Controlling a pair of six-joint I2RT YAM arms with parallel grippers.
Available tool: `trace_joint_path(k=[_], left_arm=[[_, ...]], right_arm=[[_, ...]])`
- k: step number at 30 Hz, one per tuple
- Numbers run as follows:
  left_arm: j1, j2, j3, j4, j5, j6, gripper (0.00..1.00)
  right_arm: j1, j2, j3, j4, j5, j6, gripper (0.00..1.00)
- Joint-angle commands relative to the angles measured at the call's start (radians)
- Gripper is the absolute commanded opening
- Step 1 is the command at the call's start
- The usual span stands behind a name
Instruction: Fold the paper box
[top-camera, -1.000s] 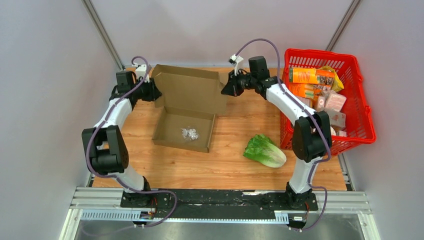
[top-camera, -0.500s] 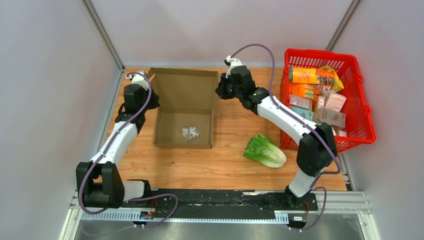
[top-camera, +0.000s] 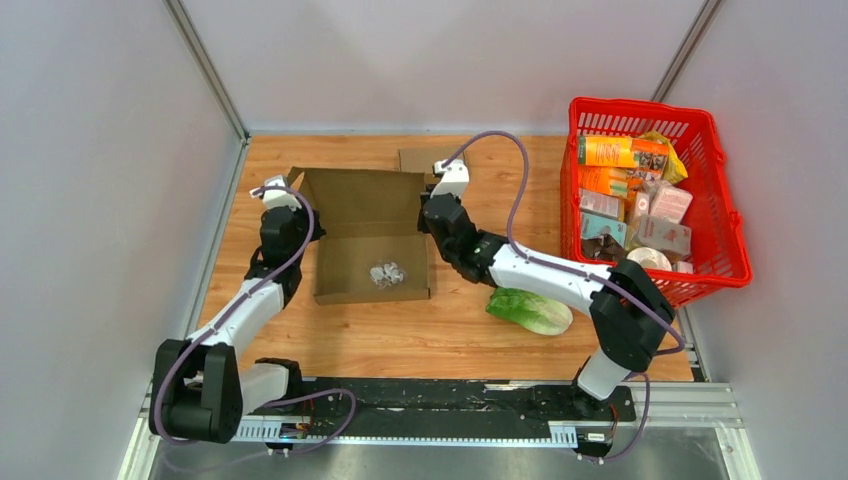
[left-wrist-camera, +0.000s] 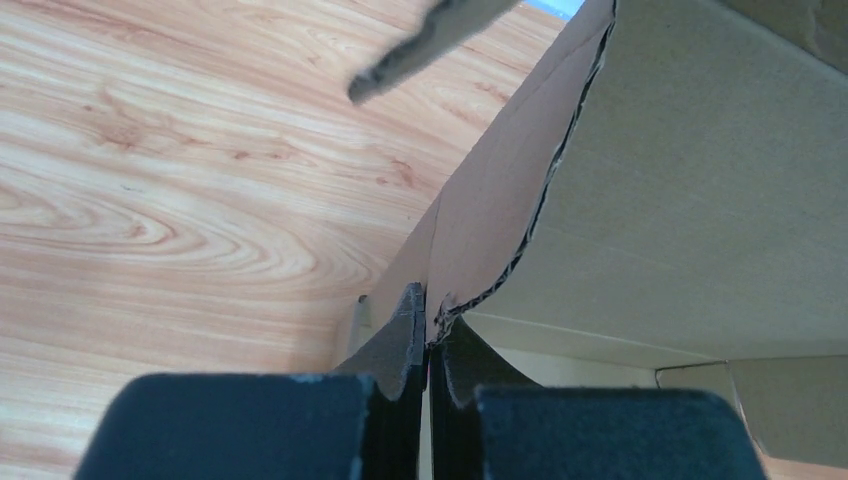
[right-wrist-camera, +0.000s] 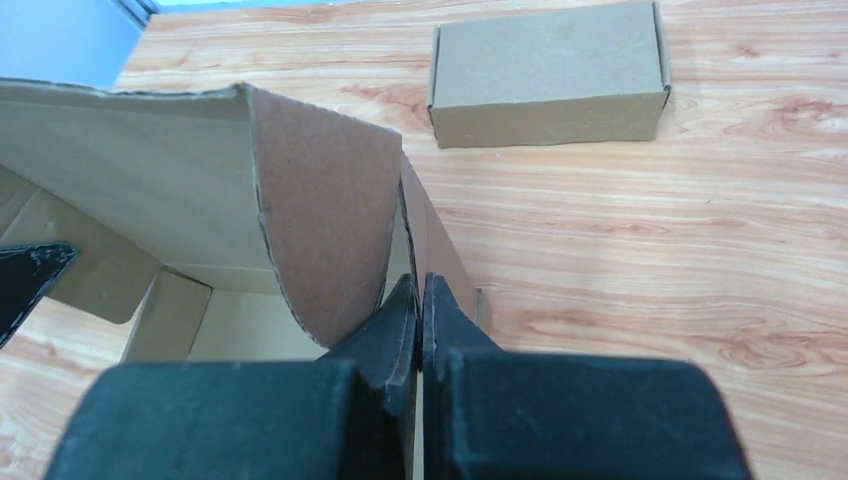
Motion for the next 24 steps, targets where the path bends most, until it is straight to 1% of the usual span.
trace_joint_path(k=[1,5,11,14,15,17,18,20,21,24], left_arm=[[-0.026,-0.095,-0.054,0.147,-0.012,-0.011,0.0],[-0.028,-0.134,-0.139,0.171,-0.002,-0.014,0.0],[-0.028,-0.175,-0.225,0.21,0.001,-0.023,0.0],[-0.028,-0.203,-0.254,0.21,0.007,-0.034,0.0],[-0.028,-0.208,-0.26,0.213,0.014,-0.031,0.0],[-0.028,-0.218,-0.275,0.213,0.007,-0.033,0.0],[-0.028,-0.221,-0.281,0.213,0.001,-0.037,0.0],[-0.028,-0.229,-0.303,0.222,-0.005,-0.045,0.0],[-0.028,-0.232,-0.309,0.223,-0.008,-0.058,0.0],[-0.028,-0.241,-0.329,0.227,-0.022,-0.083,0.0]], right_arm=[[0.055,-0.096,-0.138,0.326,0.13,-0.031,0.0],[0.078,-0.128,-0.253,0.433,0.148,-0.035,0.02],[0.124,-0.146,-0.332,0.54,0.194,-0.074,0.02],[0.156,-0.151,-0.376,0.597,0.237,-0.069,0.02],[0.174,-0.149,-0.388,0.617,0.28,-0.068,0.02],[0.191,-0.148,-0.392,0.62,0.332,-0.031,0.03],[0.203,-0.143,-0.382,0.601,0.378,-0.002,0.03],[0.216,-0.137,-0.362,0.552,0.409,0.087,0.03],[0.231,-0.123,-0.352,0.516,0.45,0.096,0.04],[0.263,-0.09,-0.316,0.49,0.512,0.096,0.07]])
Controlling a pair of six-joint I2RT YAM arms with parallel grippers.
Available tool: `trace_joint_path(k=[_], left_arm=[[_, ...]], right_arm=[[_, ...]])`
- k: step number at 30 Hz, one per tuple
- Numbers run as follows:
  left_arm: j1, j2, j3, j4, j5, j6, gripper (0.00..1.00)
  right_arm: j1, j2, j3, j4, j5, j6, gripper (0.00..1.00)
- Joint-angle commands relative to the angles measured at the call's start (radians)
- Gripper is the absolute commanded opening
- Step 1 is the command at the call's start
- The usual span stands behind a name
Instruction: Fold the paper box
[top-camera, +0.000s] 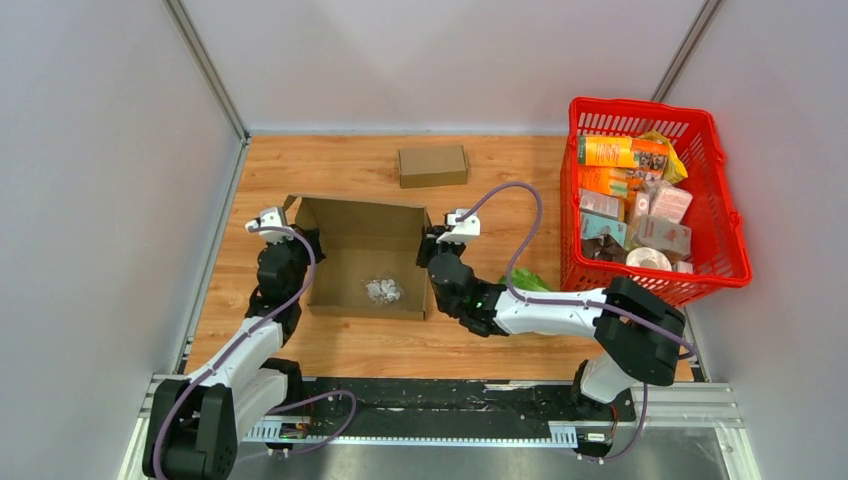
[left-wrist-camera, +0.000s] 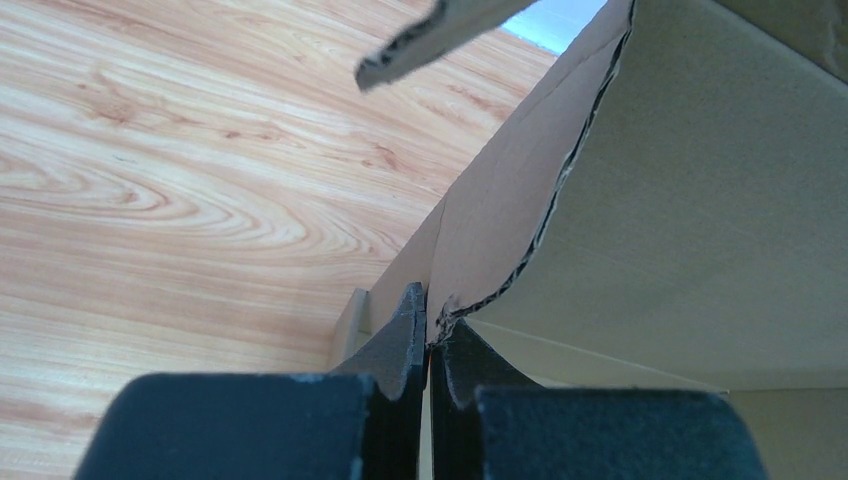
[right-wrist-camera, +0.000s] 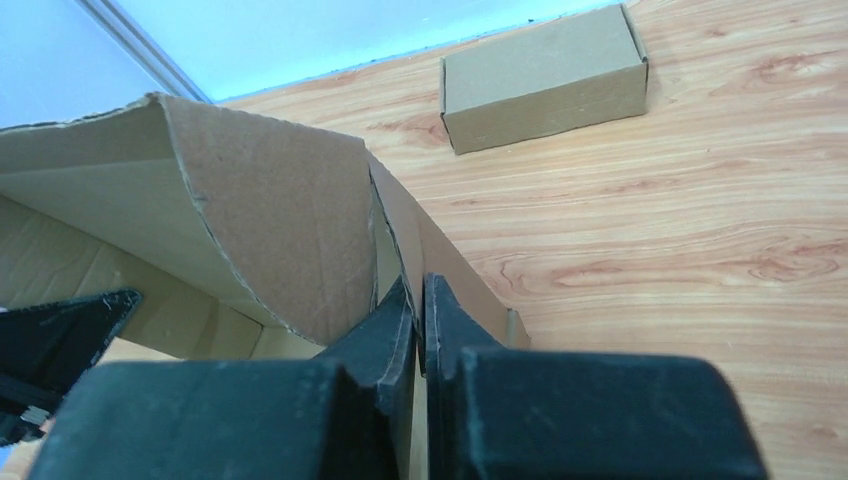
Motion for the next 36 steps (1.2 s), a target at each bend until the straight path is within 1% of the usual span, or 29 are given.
trace_joint_path(k=[1,8,10,12,13,16,18,20,23,25,26,27,28,29,30,31,32,33,34,35,36], left_arm=[[-0.002,-0.02,-0.048,0.003,-0.021,-0.078,0.0],[-0.002,-0.062,-0.111,0.023,-0.098,-0.127,0.0],[-0.002,-0.06,-0.114,0.02,-0.102,-0.132,0.0],[-0.002,-0.054,-0.112,0.02,-0.106,-0.13,0.0],[-0.002,-0.051,-0.111,0.018,-0.11,-0.132,0.0],[-0.002,-0.029,-0.103,0.018,-0.122,-0.148,0.0],[-0.002,-0.025,-0.1,-0.002,-0.127,-0.168,0.0],[-0.002,-0.026,-0.103,-0.008,-0.142,-0.181,0.0],[-0.002,-0.026,-0.109,-0.02,-0.158,-0.182,0.0],[-0.002,-0.028,-0.106,-0.031,-0.159,-0.184,0.0],[-0.002,-0.029,-0.105,-0.044,-0.161,-0.185,0.0],[-0.002,-0.035,-0.094,-0.063,-0.162,-0.185,0.0],[-0.002,-0.045,-0.085,-0.09,-0.167,-0.185,0.0],[-0.002,-0.051,-0.079,-0.135,-0.174,-0.185,0.0],[-0.002,-0.061,-0.077,-0.141,-0.176,-0.185,0.0],[-0.002,-0.068,-0.08,-0.144,-0.176,-0.185,0.0],[-0.002,-0.074,-0.083,-0.144,-0.179,-0.185,0.0],[-0.002,-0.08,-0.086,-0.146,-0.181,-0.185,0.0],[-0.002,-0.083,-0.086,-0.144,-0.182,-0.185,0.0],[-0.002,-0.081,-0.086,-0.14,-0.175,-0.179,0.0],[-0.002,-0.085,-0.083,-0.14,-0.165,-0.173,0.0]], right_arm=[[0.044,0.034,0.053,-0.001,0.192,0.088,0.07],[0.079,0.056,0.003,-0.021,0.22,0.154,0.1],[0.088,0.054,0.0,-0.076,0.217,0.203,0.1],[0.094,0.056,-0.01,-0.124,0.216,0.229,0.13],[0.094,0.054,-0.013,-0.145,0.211,0.281,0.13],[0.094,0.051,-0.019,-0.182,0.18,0.338,0.13],[0.1,0.048,0.001,-0.254,0.156,0.388,0.13],[0.103,0.059,0.01,-0.302,0.144,0.453,0.16],[0.107,0.087,0.013,-0.323,0.107,0.47,0.22],[0.105,0.09,0.007,-0.334,0.093,0.447,0.22],[0.105,0.087,0.003,-0.334,0.081,0.426,0.24],[0.105,0.081,0.0,-0.343,0.056,0.36,0.27],[0.107,0.056,0.0,-0.36,0.041,0.329,0.36],[0.104,0.042,0.001,-0.401,0.022,0.274,0.4],[0.105,0.024,0.009,-0.449,0.006,0.214,0.45],[0.1,-0.023,0.009,-0.474,-0.023,0.149,0.58],[0.085,-0.047,-0.012,-0.462,-0.083,0.072,0.63],[0.073,-0.077,-0.02,-0.477,-0.196,-0.029,0.69],[0.052,-0.105,-0.022,-0.5,-0.281,-0.065,0.79],[-0.006,-0.167,-0.025,-0.542,-0.37,-0.091,0.84],[-0.049,-0.195,-0.046,-0.549,-0.583,-0.123,0.9]])
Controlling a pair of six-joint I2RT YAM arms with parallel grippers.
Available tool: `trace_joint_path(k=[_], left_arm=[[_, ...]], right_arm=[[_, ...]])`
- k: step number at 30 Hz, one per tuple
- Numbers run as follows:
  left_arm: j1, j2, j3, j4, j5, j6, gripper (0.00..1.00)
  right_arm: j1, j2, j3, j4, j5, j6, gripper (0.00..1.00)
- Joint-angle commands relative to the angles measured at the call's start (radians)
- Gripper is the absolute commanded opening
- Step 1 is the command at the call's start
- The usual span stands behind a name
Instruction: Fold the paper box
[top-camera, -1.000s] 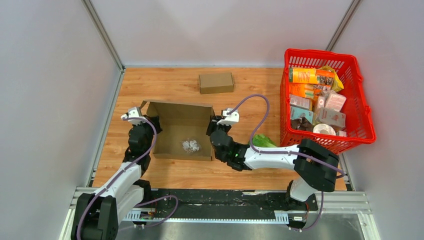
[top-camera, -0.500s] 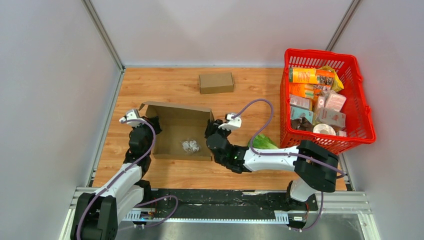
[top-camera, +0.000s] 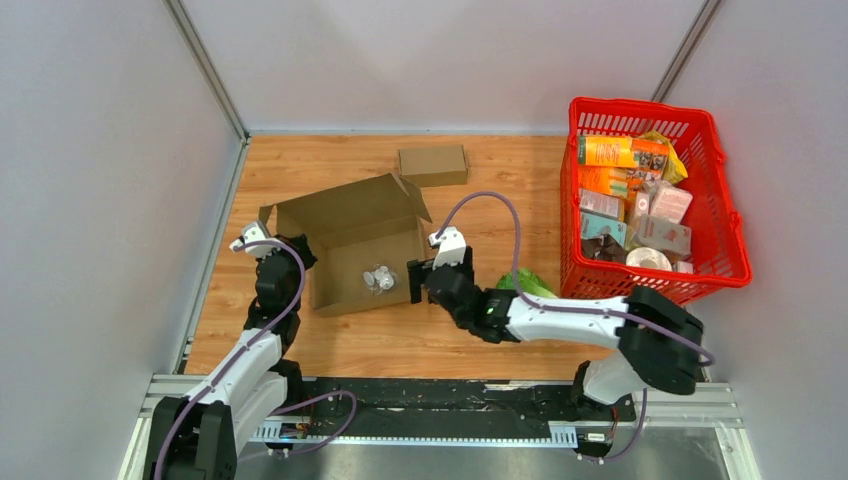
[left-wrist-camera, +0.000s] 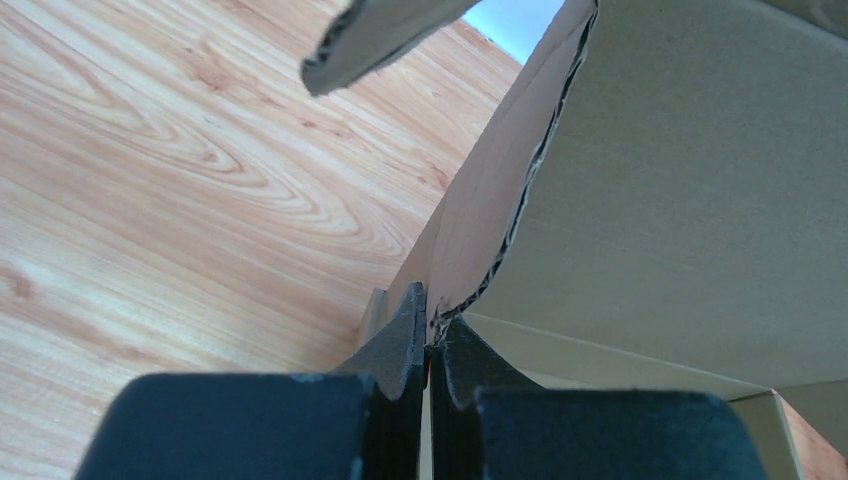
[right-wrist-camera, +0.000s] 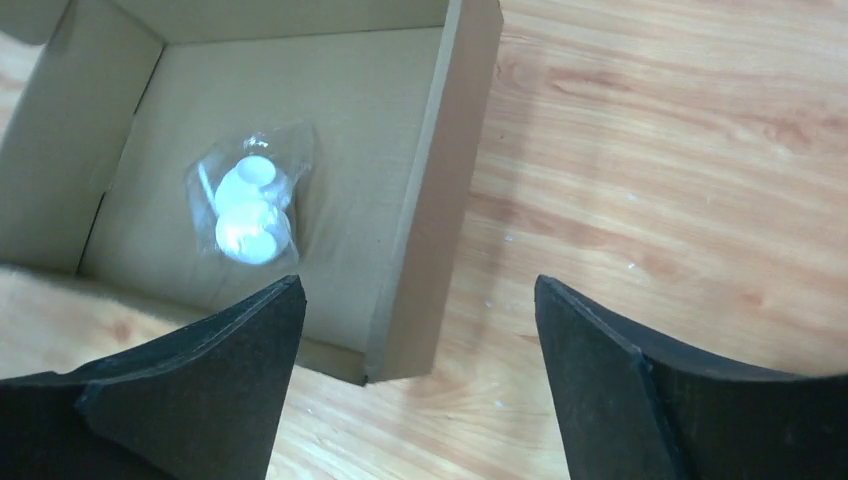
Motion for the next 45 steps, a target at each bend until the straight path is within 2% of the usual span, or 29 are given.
trace_joint_path(k=[1,2,4,5,6,7,8,10,12,14,15,16,19,20,21,23,25,28,29,30,32,36,38,41,45], left_arm=[[-0.001,0.004,-0.003,-0.136,0.018,-0.006,0.0],[-0.001,0.004,-0.001,-0.137,0.026,-0.002,0.0],[-0.001,-0.007,0.006,-0.151,0.026,0.004,0.0],[-0.001,-0.01,0.008,-0.154,0.029,0.014,0.0],[-0.001,-0.019,0.009,-0.153,0.029,0.017,0.0],[-0.001,-0.022,0.011,-0.154,0.023,0.02,0.0],[-0.001,-0.024,0.014,-0.153,0.018,0.024,0.0],[-0.001,-0.027,0.034,-0.182,0.023,0.04,0.0],[-0.001,-0.027,0.057,-0.197,0.035,0.046,0.0],[-0.001,-0.025,0.058,-0.183,0.055,0.054,0.0],[-0.001,-0.018,0.064,-0.18,0.061,0.055,0.0],[-0.001,-0.016,0.069,-0.177,0.076,0.066,0.0],[-0.001,0.005,0.078,-0.16,0.095,0.075,0.0],[-0.001,0.015,0.08,-0.15,0.096,0.072,0.0],[-0.002,0.019,0.077,-0.136,0.104,0.074,0.0],[-0.008,0.038,0.08,-0.111,0.109,0.07,0.0],[-0.014,0.05,0.091,-0.101,0.106,0.063,0.0],[-0.033,0.071,0.104,-0.084,0.104,0.049,0.0],[-0.043,0.079,0.11,-0.082,0.104,0.047,0.0],[-0.051,0.081,0.114,-0.084,0.101,0.047,0.0],[-0.071,0.081,0.115,-0.085,0.086,0.054,0.0],[-0.076,0.076,0.107,-0.088,0.076,0.044,0.0],[-0.076,0.07,0.097,-0.088,0.073,0.043,0.0],[-0.076,0.055,0.072,-0.081,0.072,0.04,0.0],[-0.076,0.033,0.037,-0.071,0.061,0.035,0.0]], right_arm=[[-0.168,-0.184,-0.019,-0.103,-0.551,-0.278,0.92],[-0.235,-0.222,0.001,-0.181,-0.585,-0.294,0.92],[-0.306,-0.243,0.024,-0.171,-0.671,-0.387,0.96],[-0.381,-0.235,0.044,-0.145,-0.741,-0.409,0.96],[-0.409,-0.194,0.107,-0.143,-0.863,-0.436,0.96],[-0.424,-0.166,0.133,-0.128,-0.892,-0.473,0.96],[-0.447,-0.137,0.158,-0.078,-0.911,-0.528,0.96],[-0.455,-0.03,0.298,-0.103,-0.952,-0.597,0.93],[-0.455,0.023,0.348,-0.096,-0.951,-0.647,0.92],[-0.458,0.089,0.428,-0.101,-0.946,-0.661,0.85],[-0.458,0.102,0.449,-0.105,-0.932,-0.656,0.79],[-0.457,0.116,0.455,-0.099,-0.909,-0.633,0.64],[-0.455,0.098,0.399,0.038,-0.837,-0.526,0.33],[-0.452,0.095,0.362,0.108,-0.816,-0.489,0.31],[-0.452,0.096,0.353,0.128,-0.749,-0.381,0.3],[-0.446,0.106,0.343,0.144,-0.707,-0.273,0.22],[-0.428,0.113,0.333,0.148,-0.589,-0.126,0.21],[-0.37,0.145,0.33,0.168,-0.446,-0.063,0.16],[-0.336,0.155,0.337,0.152,-0.353,-0.046,0.14],[-0.323,0.171,0.363,0.126,-0.31,-0.015,0.1],[-0.293,0.178,0.383,0.067,-0.224,0.054,0.09],[-0.222,0.175,0.364,0.055,-0.036,0.069,0.12],[-0.198,0.17,0.273,0.179,0.029,0.053,0.12],[-0.187,0.152,0.171,0.286,0.023,0.094,0.12],[-0.118,0.165,0.092,0.453,0.137,0.031,0.12]])
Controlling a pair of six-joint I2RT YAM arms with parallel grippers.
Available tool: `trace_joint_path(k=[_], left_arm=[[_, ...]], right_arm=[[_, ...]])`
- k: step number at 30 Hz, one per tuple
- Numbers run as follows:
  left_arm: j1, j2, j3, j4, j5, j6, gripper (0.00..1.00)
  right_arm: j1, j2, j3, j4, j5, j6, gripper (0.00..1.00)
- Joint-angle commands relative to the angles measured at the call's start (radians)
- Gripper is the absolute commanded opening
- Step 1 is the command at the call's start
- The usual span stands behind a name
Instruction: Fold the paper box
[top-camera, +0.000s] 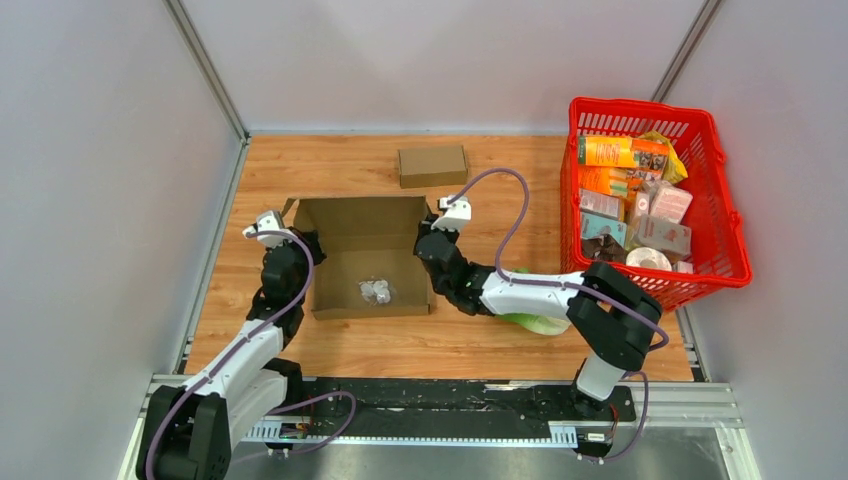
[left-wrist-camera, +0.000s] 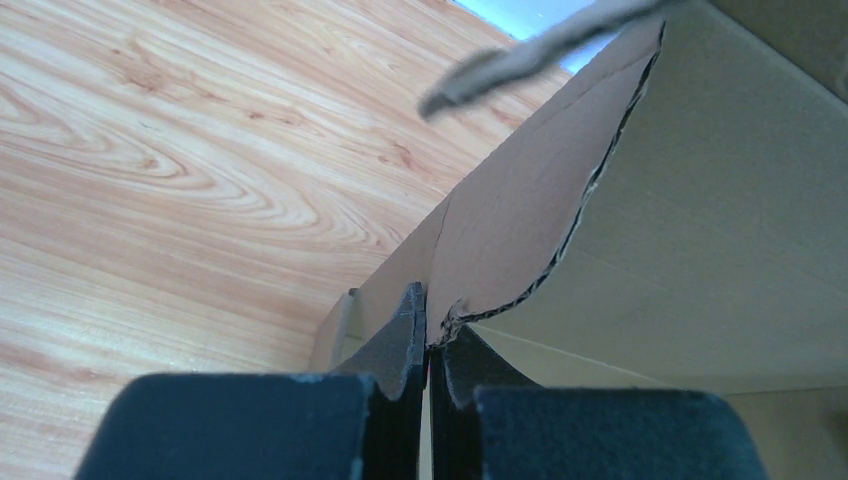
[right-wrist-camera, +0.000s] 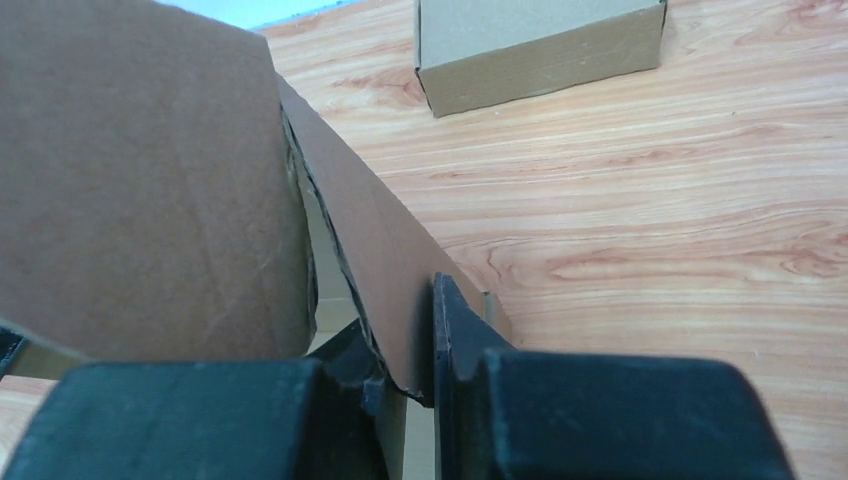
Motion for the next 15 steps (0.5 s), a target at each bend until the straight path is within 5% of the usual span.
trace_joint_path(k=[1,11,15], left_arm=[[-0.012,-0.024,-0.05,-0.007,0.028,-0.032,0.0],[-0.013,-0.134,-0.141,-0.036,-0.008,-0.08,0.0],[-0.013,-0.165,-0.153,-0.048,-0.028,-0.072,0.0]], right_arm=[[0.081,0.004,-0.087,0.228,0.151,0.019,0.13],[0.137,0.031,-0.182,0.242,0.269,0.071,0.18],[0.16,-0.005,-0.225,0.227,0.281,0.068,0.31]])
